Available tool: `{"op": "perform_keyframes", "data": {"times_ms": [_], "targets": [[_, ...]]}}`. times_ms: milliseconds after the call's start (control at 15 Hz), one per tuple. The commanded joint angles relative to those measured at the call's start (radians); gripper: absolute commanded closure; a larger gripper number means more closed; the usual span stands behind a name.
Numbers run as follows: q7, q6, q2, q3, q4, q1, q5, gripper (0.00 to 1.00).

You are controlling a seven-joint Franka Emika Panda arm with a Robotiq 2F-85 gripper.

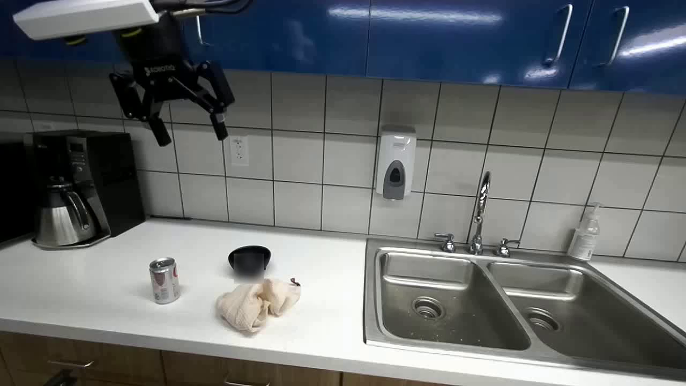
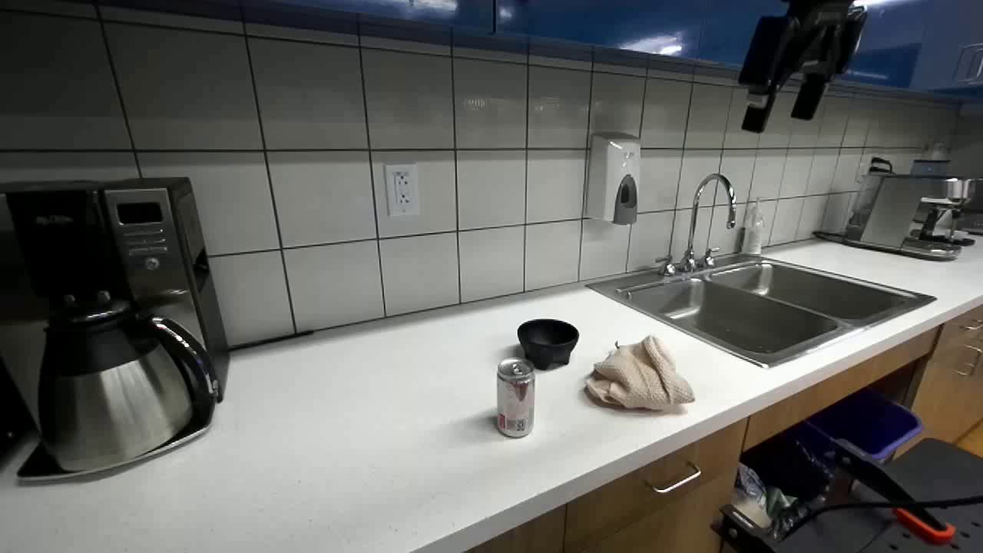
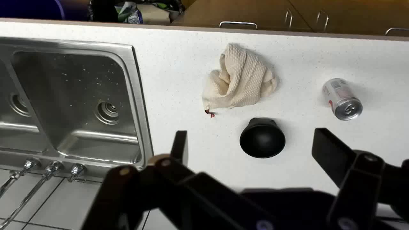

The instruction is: Put the can in the bowl

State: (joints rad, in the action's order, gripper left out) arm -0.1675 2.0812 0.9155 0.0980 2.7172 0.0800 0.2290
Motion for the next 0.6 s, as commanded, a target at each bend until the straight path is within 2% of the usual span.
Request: {"op": "perform_keyframes", "data": {"times_ms": [0,200,533], "targets": [[0.001,-0.002,-0.002,0.000,-0.002,-0.001,0.000,0.00],[0.001,-0.002,-0.002,0.000,-0.002,-0.001,0.000,0.00],[-0.001,0.045,-0.040,0.000,0.020,-0.040,-0.028,0.00]]}}
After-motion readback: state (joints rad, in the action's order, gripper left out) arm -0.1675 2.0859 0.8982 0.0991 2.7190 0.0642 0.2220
